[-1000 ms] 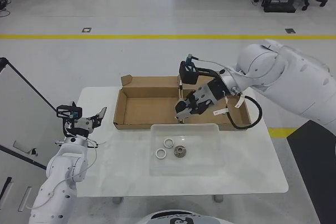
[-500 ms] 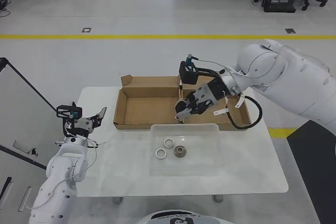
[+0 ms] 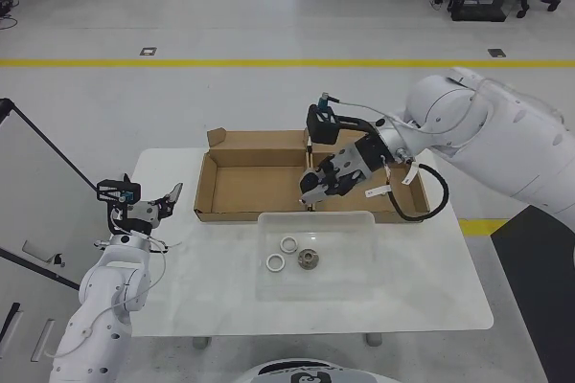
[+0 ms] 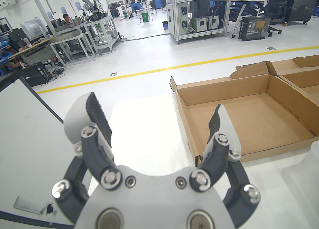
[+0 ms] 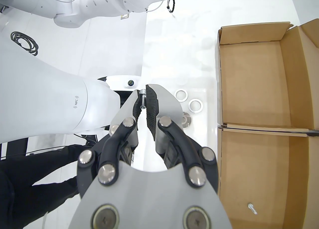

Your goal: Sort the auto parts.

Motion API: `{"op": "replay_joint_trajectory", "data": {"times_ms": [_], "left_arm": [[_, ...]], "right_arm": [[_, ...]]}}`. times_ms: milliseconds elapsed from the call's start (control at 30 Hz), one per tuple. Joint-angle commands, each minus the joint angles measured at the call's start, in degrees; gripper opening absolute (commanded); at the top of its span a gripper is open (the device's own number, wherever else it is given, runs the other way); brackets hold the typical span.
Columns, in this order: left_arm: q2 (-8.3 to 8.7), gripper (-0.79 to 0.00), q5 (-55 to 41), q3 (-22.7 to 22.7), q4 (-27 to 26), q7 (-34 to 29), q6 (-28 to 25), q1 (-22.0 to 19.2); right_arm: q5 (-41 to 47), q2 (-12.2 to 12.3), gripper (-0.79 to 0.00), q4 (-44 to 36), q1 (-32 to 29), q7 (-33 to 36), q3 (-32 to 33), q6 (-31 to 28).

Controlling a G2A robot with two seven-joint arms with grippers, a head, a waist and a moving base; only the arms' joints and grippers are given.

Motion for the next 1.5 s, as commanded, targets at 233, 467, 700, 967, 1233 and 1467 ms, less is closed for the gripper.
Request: {"op": "replay_joint_trajectory", "data": {"times_ms": [233, 467, 700, 967, 1233, 1467], "left_arm": [[0.00, 0.000, 0.0, 0.0, 0.0, 0.0, 0.0, 0.0], [0.00, 0.000, 0.0, 0.0, 0.0, 0.0, 0.0, 0.0], [0.00, 0.000, 0.0, 0.0, 0.0, 0.0, 0.0, 0.0], [0.00, 0.000, 0.0, 0.0, 0.0, 0.0, 0.0, 0.0], [0.00, 0.000, 0.0, 0.0, 0.0, 0.0, 0.0, 0.0], [0.00, 0.000, 0.0, 0.0, 0.0, 0.0, 0.0, 0.0]], "right_arm": [[0.6, 0.2, -0.785, -0.5, -1.9, -2.1, 1.2, -0.3], [6.5, 2.1, -0.785, -0.9, -6.0, -5.6, 4.3, -5.5], [8.3, 6.0, -0.785, -2.4, -10.3, -11.8, 6.7, -11.8], [12.3, 10.7, -0.785, -7.8, -15.1, -15.6, 11.2, -15.6], [18.2, 10.7, -0.785, -15.0, -21.2, -15.6, 19.5, -15.6], [22.3, 8.0, -0.785, -18.7, -26.9, -15.6, 27.3, -15.6]]}}
